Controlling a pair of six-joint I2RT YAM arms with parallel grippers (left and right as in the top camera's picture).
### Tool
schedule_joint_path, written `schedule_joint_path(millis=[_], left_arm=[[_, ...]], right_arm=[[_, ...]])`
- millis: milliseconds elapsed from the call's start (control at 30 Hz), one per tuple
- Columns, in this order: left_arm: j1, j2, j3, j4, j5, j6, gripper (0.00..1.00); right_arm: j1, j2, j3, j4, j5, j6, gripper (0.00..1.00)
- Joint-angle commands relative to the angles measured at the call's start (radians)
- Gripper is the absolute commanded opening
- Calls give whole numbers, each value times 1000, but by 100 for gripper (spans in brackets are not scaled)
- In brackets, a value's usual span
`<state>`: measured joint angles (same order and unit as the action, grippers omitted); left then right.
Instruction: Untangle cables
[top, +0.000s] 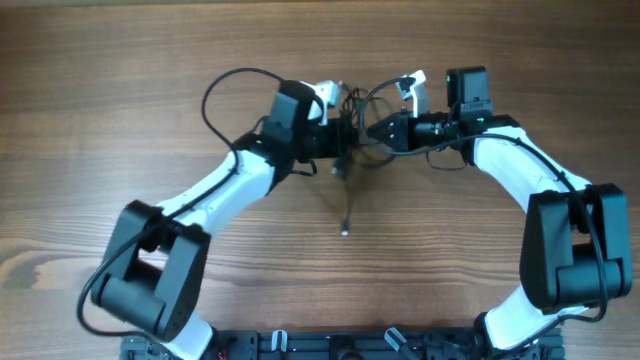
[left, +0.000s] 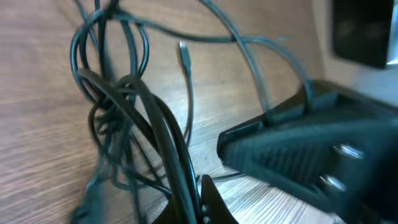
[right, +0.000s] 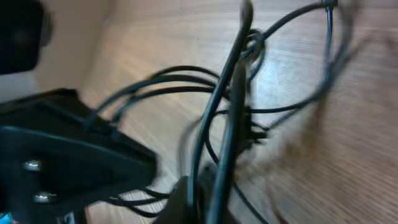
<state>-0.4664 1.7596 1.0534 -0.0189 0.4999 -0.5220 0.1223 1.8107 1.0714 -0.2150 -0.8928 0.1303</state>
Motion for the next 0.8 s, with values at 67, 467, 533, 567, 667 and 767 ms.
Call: schedule_joint_path(millis=[67,467,533,567,667,767], left_arm=[[-20,-80,2,-31,152,238,4],[-157,-87,2,-351,-661,18,4],[-158,-106,2,-252,-587,-6,4],[-158,-111,2,-218,-557,-1,4],[-157,-118,2,-159,-519,47,4],[-155,-118,2,-135,-512,47,4]], right_arm=[[-126,-10,15,480,-432,553,4],[-517,-10,14,791,-264,844,9],[-518,-10,14,539,-142,692,31],[-516,-10,14,459,-111,630,45],[-506,-10,14,386,-220,550,97],[-480,-10,14,389,-368,509,99]])
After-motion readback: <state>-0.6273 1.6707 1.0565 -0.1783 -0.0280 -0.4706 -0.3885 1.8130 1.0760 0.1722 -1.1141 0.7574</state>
